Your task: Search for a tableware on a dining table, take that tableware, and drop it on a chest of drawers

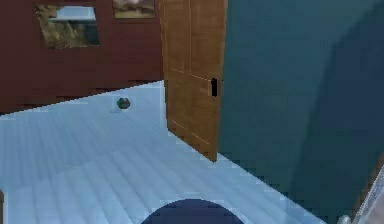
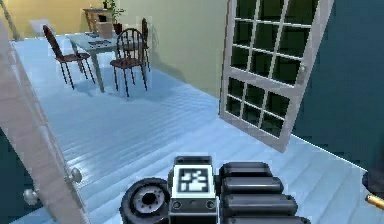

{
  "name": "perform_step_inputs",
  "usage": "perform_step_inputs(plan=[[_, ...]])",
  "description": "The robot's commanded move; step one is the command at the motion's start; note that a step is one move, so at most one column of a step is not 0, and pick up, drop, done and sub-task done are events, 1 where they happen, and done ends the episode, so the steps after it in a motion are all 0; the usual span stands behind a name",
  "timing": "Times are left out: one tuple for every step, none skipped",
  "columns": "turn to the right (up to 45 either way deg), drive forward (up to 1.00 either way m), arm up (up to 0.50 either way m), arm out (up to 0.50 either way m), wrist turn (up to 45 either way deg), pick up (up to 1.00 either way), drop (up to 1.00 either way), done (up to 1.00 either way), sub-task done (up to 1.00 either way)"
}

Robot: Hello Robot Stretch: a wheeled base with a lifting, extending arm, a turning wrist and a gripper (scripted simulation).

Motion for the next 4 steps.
perform_step_inputs(plan=[[0.0, 0.20, 0.00, 0.00, 0.0, 0.00, 0.00, 0.00, 0.00], [-24.0, 0.00, 0.00, 0.00, 0.0, 0.00, 0.00, 0.00, 0.00], [0.0, 1.00, 0.00, 0.00, 0.0, 0.00, 0.00, 0.00, 0.00], [0.0, 1.00, 0.00, 0.00, 0.0, 0.00, 0.00, 0.00, 0.00]])
